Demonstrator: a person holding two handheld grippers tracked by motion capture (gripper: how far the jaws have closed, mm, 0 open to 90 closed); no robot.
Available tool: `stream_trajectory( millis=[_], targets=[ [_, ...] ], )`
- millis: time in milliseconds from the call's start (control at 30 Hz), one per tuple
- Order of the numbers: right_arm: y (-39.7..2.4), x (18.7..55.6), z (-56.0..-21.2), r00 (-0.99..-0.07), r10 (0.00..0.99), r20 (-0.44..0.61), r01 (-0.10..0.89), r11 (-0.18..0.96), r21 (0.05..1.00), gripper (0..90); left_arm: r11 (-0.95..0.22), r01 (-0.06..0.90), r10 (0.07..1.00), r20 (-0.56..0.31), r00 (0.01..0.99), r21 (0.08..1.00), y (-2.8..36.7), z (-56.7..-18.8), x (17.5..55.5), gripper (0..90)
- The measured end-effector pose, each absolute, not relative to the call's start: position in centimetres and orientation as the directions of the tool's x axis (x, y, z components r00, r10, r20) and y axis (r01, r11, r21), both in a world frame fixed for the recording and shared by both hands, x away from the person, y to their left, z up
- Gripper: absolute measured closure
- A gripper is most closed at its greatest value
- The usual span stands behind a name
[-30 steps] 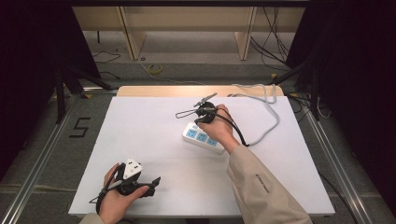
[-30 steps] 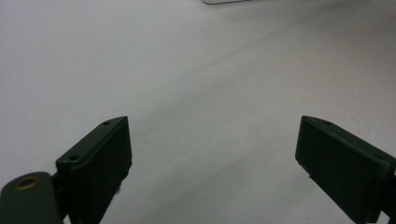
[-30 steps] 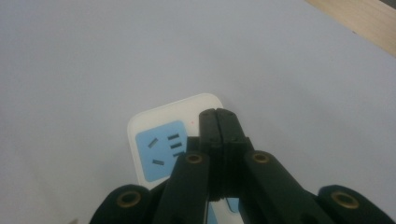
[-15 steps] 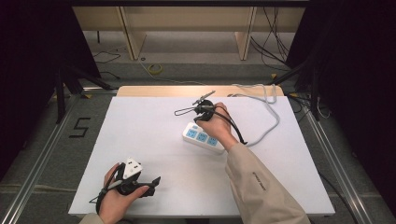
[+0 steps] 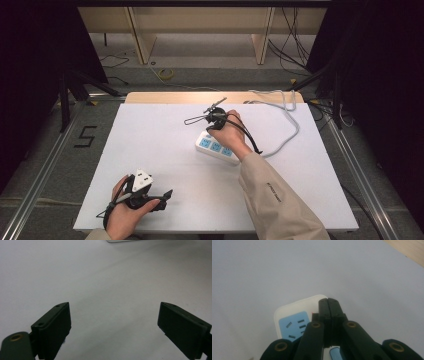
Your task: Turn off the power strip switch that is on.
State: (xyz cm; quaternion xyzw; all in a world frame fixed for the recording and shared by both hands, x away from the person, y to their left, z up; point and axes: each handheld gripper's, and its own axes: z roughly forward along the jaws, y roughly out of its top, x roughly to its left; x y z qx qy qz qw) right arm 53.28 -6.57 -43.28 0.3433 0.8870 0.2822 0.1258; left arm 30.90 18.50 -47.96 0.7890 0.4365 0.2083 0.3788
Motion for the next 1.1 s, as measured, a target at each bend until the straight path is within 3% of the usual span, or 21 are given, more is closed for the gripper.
stream_trajectory(
  millis=[1100],
  targets=[
    [-5.4, 53.9, -43.7, -0.744, 0.667, -0.04, 0.547, 0.642, 0.537, 90.0, -0.336, 0.53, 0.844, 0.0, 0.536, 0.778, 18.1, -48.0, 30.9, 11.7]
  ],
)
